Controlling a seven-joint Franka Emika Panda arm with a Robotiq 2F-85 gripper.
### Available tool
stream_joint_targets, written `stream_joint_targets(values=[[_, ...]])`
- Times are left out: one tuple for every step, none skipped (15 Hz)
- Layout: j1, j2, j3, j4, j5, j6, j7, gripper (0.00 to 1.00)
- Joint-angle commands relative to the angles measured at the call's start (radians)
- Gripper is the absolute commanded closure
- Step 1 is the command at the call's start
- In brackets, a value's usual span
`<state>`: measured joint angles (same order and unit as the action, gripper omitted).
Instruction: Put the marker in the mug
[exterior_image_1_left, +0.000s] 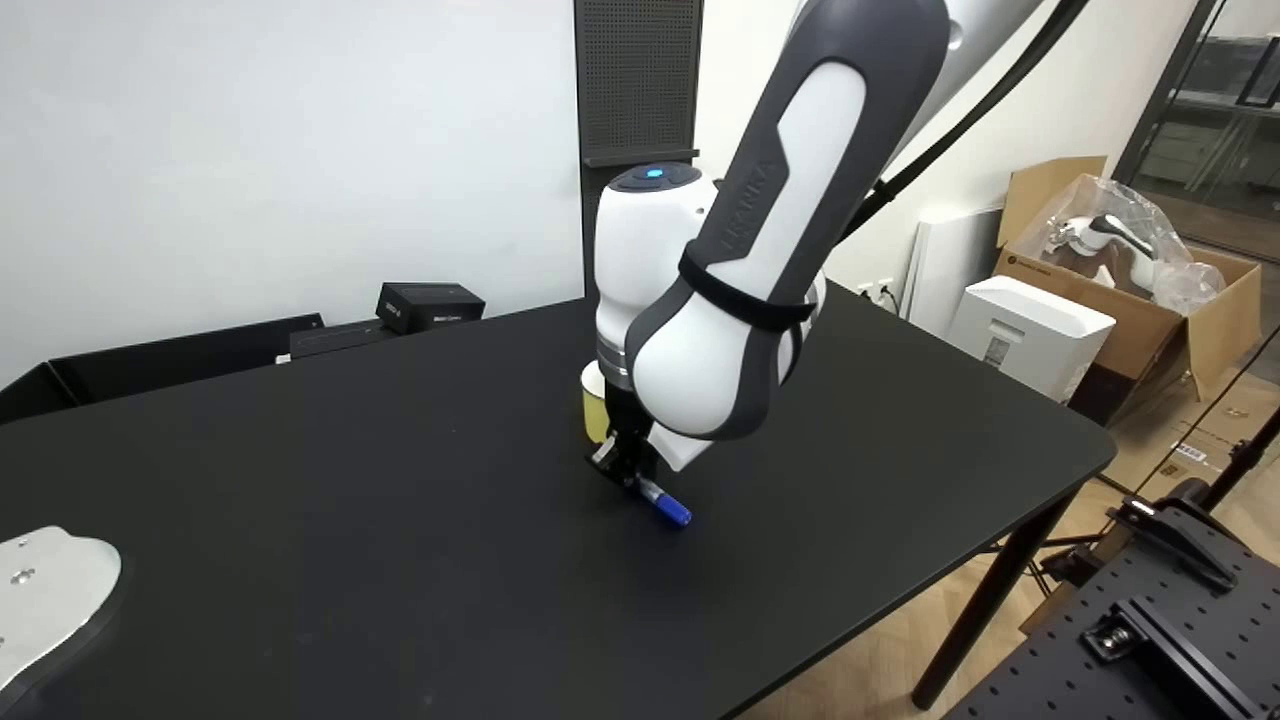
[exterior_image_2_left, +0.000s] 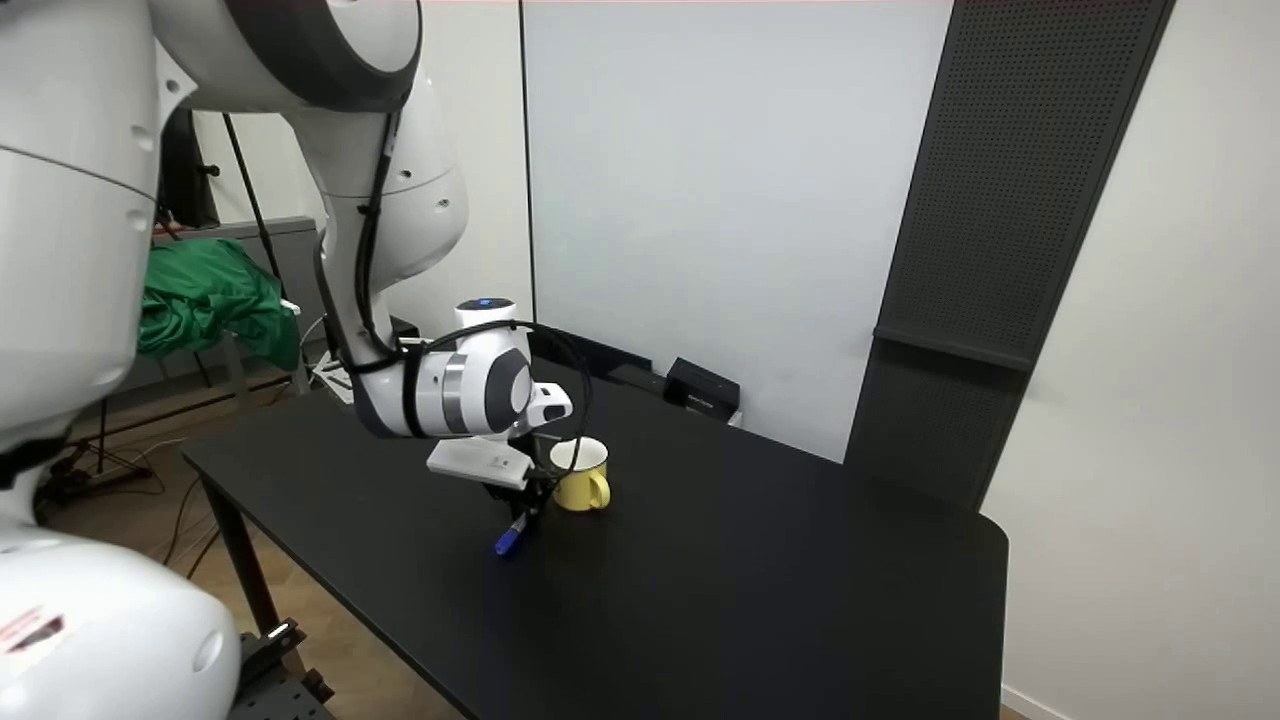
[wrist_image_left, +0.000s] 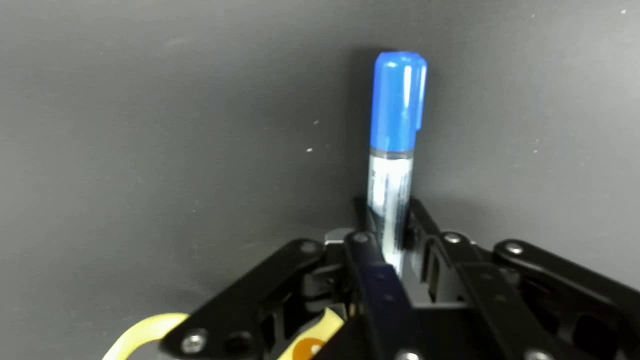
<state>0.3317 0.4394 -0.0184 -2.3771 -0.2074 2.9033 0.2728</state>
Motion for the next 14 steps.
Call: stream_joint_targets(values=[[-0.014, -0.062, 0.007, 0.006, 0.019, -0.04, -0.047, 0.95], [-0.02, -0.083, 0.014, 0.008, 0.021, -0.059, -0.062, 0.95], [-0.03, -0.114, 0.028, 0.013, 0.03, -0.105, -0.081, 0.95], [-0.04, -0.143, 0.042, 0.019, 0.039, -0.155, -0.098, 0.95], [-0.055, -0.171, 0.06, 0.027, 0.05, -0.209, -0.118, 0.95], [-0.065, -0.201, 0.07, 0.043, 0.061, -0.281, -0.126, 0.95], [-0.08, -0.224, 0.086, 0.062, 0.082, -0.35, -0.144, 0.95], [-0.09, -0.242, 0.09, 0.088, 0.093, -0.427, -0.141, 0.95], [-0.102, -0.253, 0.096, 0.117, 0.109, -0.504, -0.145, 0.95], [-0.111, -0.252, 0.094, 0.156, 0.118, -0.594, -0.129, 0.95], [-0.119, -0.244, 0.091, 0.191, 0.12, -0.679, -0.105, 0.95], [-0.13, -0.229, 0.088, 0.236, 0.126, -0.765, -0.098, 0.95], [-0.138, -0.217, 0.086, 0.28, 0.129, -0.848, -0.087, 0.95], [-0.149, -0.201, 0.085, 0.32, 0.137, -0.915, -0.082, 0.95]])
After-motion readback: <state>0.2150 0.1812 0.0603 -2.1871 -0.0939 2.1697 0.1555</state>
